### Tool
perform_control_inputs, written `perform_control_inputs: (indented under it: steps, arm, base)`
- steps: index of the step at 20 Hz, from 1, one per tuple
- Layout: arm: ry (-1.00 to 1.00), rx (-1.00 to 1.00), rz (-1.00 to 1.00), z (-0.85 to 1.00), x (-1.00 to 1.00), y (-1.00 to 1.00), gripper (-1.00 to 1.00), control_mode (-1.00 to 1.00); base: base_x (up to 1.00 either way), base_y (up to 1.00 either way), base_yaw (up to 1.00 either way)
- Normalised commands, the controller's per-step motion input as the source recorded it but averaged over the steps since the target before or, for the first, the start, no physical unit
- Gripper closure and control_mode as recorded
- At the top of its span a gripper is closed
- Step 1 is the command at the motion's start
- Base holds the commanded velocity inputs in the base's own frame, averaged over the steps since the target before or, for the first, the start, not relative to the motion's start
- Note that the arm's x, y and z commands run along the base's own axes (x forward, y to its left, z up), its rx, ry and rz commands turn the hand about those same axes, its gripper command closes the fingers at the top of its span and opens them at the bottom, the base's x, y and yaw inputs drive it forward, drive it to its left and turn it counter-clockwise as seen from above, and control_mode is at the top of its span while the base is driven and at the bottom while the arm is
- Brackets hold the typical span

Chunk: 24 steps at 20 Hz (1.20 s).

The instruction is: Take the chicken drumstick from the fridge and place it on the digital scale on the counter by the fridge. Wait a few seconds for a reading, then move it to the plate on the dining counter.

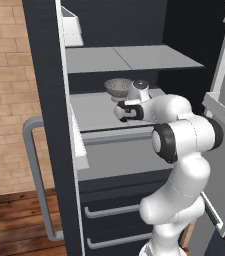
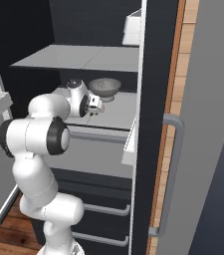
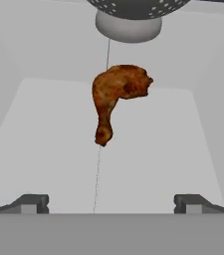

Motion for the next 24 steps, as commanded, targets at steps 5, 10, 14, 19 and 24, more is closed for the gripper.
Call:
perform_control_inputs:
  steps: [5, 10, 14, 19, 24]
  arm:
    - [-0.13, 0.00, 0.00, -0.18, 0.23, 0.05, -1.00, -1.00]
    - [-0.05, 0.00, 0.00, -0.10, 0.40, 0.04, -1.00, -1.00]
    - [0.00, 0.02, 0.00, -0.03, 0.53, 0.00, -1.00, -1.00]
    - [0.01, 0.03, 0.00, -0.10, 0.60, 0.00, -1.00, -1.00]
    - [0.04, 0.02, 0.00, -0.27, 0.48, 0.00, -1.00, -1.00]
  base:
    - [0.00, 0.00, 0.00]
    - [0.00, 0.00, 0.00]
    - [0.00, 0.00, 0.00]
    - [0.00, 0.00, 0.00]
    - [0.00, 0.00, 0.00]
